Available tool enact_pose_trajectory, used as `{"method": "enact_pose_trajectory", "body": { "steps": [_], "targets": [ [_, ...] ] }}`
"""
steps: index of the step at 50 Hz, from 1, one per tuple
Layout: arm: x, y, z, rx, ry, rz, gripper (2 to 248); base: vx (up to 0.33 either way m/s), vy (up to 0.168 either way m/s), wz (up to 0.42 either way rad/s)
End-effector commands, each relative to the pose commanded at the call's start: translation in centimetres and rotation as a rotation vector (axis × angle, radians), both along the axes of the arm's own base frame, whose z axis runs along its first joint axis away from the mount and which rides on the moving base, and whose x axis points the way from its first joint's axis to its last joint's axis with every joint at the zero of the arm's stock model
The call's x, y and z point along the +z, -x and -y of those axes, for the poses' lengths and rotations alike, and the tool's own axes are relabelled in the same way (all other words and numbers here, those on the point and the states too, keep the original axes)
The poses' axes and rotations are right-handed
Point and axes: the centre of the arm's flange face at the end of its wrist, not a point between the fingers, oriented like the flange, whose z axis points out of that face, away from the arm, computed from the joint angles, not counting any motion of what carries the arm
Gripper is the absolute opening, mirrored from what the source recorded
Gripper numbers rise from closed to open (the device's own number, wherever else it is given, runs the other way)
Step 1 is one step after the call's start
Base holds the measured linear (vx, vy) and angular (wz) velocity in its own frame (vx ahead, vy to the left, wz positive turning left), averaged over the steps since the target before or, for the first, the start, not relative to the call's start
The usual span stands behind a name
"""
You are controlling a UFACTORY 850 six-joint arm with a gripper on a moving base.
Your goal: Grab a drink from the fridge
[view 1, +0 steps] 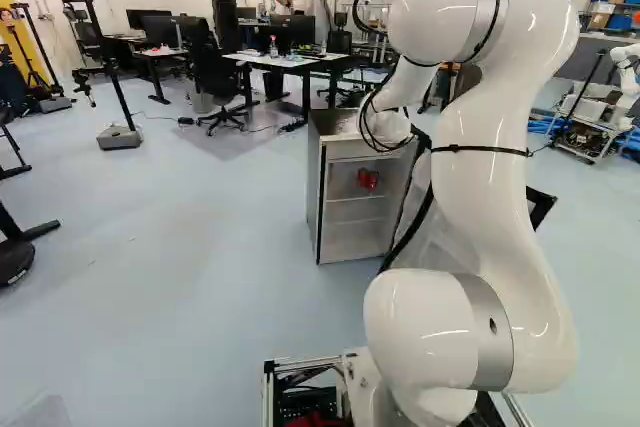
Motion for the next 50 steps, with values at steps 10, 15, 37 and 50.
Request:
{"method": "enact_pose_trajectory", "body": {
  "steps": [10,15,37,50],
  "targets": [
    [0.0,0.1,0.0,0.0,0.0,-0.001,238,0.0,0.0,0.0],
    [0.1,0.6,0.0,-0.002,-0.001,-0.005,247,0.0,0.0,0.0],
    [0.7,4.7,-0.3,-0.013,-0.008,-0.032,247,0.0,0.0,0.0],
    [1.2,7.2,0.0,-0.03,-0.012,-0.045,247,0.0,0.0,0.0]
  ]
}}
